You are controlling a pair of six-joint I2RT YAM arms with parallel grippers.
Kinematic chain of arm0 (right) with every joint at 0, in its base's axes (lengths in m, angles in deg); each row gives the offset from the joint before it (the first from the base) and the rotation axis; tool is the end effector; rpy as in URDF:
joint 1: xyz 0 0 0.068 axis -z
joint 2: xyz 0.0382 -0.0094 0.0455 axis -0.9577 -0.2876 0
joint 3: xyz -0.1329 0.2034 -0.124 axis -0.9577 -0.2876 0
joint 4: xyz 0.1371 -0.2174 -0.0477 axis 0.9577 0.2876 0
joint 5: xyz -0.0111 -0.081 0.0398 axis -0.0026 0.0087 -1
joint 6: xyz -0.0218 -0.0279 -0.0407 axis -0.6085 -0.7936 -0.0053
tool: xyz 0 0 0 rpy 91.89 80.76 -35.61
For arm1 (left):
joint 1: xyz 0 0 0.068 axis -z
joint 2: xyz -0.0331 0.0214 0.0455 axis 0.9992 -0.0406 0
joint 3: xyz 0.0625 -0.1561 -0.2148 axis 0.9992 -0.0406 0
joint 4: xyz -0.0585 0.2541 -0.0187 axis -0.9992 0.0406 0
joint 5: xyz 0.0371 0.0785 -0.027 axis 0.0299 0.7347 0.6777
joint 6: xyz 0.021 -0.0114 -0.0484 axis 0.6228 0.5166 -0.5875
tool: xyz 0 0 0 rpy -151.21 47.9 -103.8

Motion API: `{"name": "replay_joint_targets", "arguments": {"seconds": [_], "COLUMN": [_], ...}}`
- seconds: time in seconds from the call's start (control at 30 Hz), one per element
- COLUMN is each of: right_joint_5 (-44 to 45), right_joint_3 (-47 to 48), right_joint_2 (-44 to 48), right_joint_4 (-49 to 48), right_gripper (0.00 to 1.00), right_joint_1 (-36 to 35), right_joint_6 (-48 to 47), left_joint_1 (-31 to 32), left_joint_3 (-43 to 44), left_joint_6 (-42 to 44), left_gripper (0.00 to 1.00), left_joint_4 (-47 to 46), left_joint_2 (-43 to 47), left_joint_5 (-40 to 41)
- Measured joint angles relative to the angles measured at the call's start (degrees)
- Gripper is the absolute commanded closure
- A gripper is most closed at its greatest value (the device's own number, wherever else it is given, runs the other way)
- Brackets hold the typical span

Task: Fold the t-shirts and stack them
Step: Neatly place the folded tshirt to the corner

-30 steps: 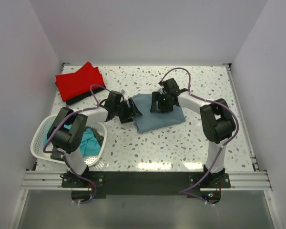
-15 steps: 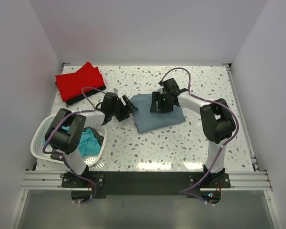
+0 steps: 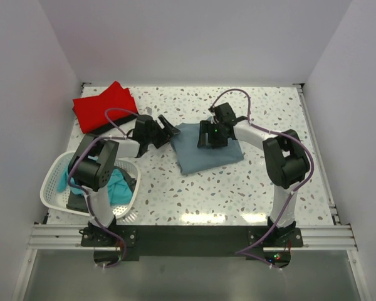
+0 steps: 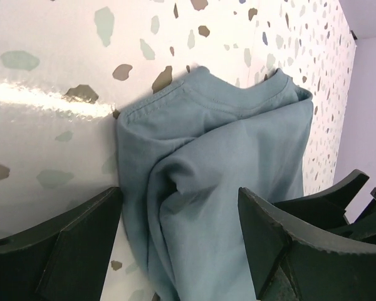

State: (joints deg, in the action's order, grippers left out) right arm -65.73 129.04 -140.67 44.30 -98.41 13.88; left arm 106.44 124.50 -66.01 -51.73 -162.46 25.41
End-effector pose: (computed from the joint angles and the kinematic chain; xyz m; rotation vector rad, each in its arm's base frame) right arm 0.3725 0.1825 0.1697 -0.1166 2.6304 0.5692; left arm 0.3567 -0.1287 0.1348 -0.6252 2.2229 -0.9395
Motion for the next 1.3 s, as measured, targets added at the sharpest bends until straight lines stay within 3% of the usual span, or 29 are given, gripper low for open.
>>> {"name": "replay_joint_targets", "arguments": {"seconds": [0.57,0.63,0.73,0.77,0.83,0.87,1.3], "right_joint_5": [-0.02,-0.04,-0.04,-0.04,-0.04,-0.04,0.07], "right_joint_3": [0.00,0.00,0.00,0.00,0.00,0.00,0.00], "right_joint_2": [0.00,0.00,0.00,0.00,0.00,0.00,0.68], "right_joint_4": [0.00,0.00,0.00,0.00,0.00,0.00,1.29], "right_gripper": [0.25,0.25,0.25,0.25,0.25,0.25,0.25], "right_joint_1": [0.00,0.00,0.00,0.00,0.00,0.00,-0.04], "right_joint_6": [0.02,0.02,0.02,0.02,0.02,0.02,-0.20], "left_joint_1": [3.72,4.20,4.70,4.81,4.92,4.96,2.08], "left_joint_3": [2.56,3.04,3.56,3.61,4.22,4.66,19.02], "left_joint_6": [-1.60,-1.64,-1.79,-1.64,-1.55,-1.40,9.64], "left_gripper": [0.22,0.29,0.53,0.69,0.86,1.00,1.00], "left_joint_4": [-6.45,-6.45,-5.53,-5.03,-3.39,-2.12,20.83], "left_joint_2": [-4.68,-5.11,-5.84,-6.21,-6.60,-6.84,-7.17], "left_joint_5": [-1.09,-1.01,-0.57,-0.28,0.20,0.46,2.05]}}
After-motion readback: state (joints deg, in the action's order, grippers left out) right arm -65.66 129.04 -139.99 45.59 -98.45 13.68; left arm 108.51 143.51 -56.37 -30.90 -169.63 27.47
